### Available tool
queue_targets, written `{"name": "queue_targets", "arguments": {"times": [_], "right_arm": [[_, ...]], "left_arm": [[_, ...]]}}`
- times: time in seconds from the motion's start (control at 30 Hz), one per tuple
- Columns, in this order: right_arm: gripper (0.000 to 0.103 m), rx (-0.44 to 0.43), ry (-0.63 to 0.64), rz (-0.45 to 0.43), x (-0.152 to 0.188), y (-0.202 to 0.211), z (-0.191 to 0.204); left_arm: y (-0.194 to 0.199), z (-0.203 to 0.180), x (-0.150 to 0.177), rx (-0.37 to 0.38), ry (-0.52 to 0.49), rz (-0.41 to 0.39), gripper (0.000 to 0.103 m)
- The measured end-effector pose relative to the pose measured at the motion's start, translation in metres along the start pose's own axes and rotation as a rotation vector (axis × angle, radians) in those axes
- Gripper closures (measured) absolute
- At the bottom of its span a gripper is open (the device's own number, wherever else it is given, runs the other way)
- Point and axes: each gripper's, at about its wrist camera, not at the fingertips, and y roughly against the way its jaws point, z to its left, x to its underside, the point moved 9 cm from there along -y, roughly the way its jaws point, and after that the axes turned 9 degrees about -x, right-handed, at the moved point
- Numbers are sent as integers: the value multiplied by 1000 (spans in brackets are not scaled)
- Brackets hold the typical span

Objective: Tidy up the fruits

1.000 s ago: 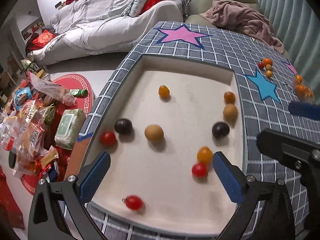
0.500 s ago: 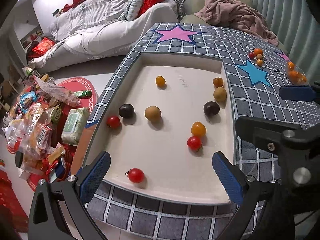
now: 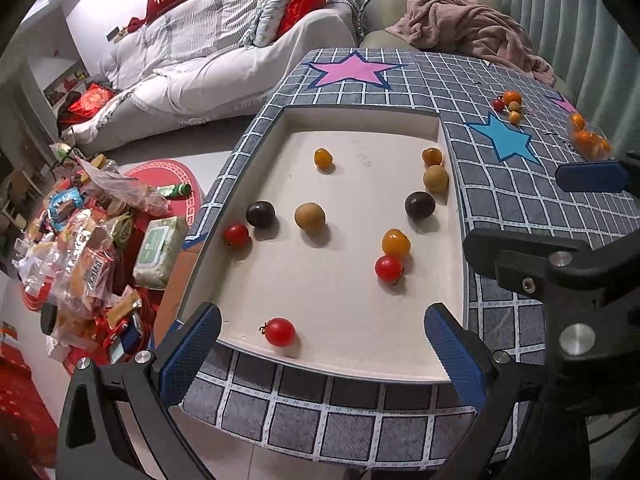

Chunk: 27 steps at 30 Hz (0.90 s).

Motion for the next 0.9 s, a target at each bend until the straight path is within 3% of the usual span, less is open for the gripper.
{"name": "queue_targets", "arguments": {"times": [0.9], "right_arm": [[0,-9,1,0,12,2,4]], "left_arm": [[8,-7,11,-5,-17,12,1]]}}
